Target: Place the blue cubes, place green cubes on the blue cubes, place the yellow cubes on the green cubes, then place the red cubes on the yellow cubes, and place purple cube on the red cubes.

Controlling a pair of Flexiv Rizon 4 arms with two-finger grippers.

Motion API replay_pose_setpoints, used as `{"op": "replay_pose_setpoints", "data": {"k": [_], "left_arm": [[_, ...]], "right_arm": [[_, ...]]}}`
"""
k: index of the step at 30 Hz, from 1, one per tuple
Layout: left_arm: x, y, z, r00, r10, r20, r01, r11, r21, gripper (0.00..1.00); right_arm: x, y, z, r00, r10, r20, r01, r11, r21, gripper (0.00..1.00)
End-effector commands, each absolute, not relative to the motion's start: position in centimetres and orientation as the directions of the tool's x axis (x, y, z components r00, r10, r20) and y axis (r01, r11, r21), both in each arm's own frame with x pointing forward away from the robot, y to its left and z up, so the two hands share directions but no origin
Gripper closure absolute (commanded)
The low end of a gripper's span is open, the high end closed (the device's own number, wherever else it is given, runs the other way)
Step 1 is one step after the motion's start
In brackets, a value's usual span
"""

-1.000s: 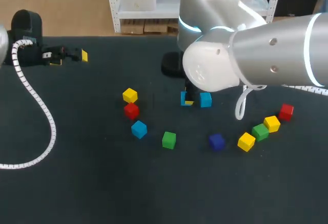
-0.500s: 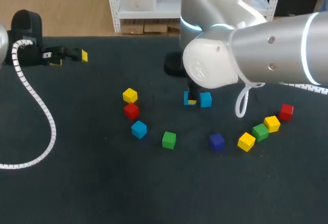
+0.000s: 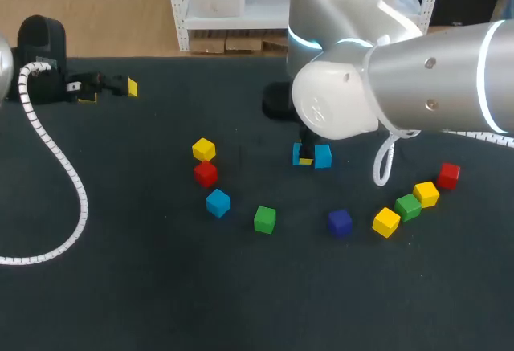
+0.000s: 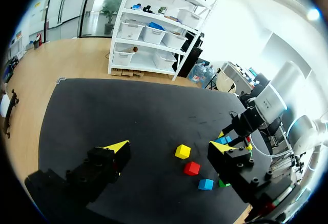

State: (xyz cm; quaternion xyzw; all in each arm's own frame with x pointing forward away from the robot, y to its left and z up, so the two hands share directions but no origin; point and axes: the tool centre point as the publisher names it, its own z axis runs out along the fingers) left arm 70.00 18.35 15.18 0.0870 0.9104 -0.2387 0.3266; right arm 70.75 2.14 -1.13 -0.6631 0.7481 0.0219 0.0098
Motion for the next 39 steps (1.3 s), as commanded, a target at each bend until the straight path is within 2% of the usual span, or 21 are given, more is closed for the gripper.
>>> {"op": "replay_pose_setpoints", "data": {"k": [1,27,31,32,33,35,39], "left_arm": [[69.9,18.5,15.0,-0.768,0.001,-0.641,0.32,0.867,-0.382,0.0],[69.9,18.5,15.0,-0.768,0.001,-0.641,0.32,0.867,-0.382,0.0],[69.9,18.5,15.0,-0.768,0.001,-0.641,0.32,0.867,-0.382,0.0],[69.9,18.5,15.0,-0.768,0.001,-0.641,0.32,0.867,-0.382,0.0],[69.9,18.5,15.0,-0.768,0.001,-0.641,0.32,0.867,-0.382,0.0],[69.9,18.5,15.0,-0.768,0.001,-0.641,0.32,0.867,-0.382,0.0],[69.9,18.5,15.0,-0.768,0.001,-0.641,0.32,0.867,-0.382,0.0]], "right_arm": [[70.4,2.0,-1.1,-0.125,-0.991,-0.052,-0.992,0.124,0.014,0.0],[71.9,-0.8,-0.5,-0.123,-0.991,-0.056,-0.992,0.123,-0.002,0.0],[71.7,-0.7,-0.7,-0.121,-0.991,-0.052,-0.993,0.121,-0.001,0.19],[71.7,-0.7,-0.8,-0.122,-0.991,-0.051,-0.992,0.123,-0.002,0.2],[71.7,-0.7,-0.9,-0.124,-0.991,-0.05,-0.992,0.124,-0.001,0.33],[71.8,-0.8,-0.9,-0.128,-0.991,-0.048,-0.992,0.128,-0.004,0.48],[71.9,-0.8,-0.9,-0.137,-0.989,-0.049,-0.991,0.137,-0.003,0.56]]}}
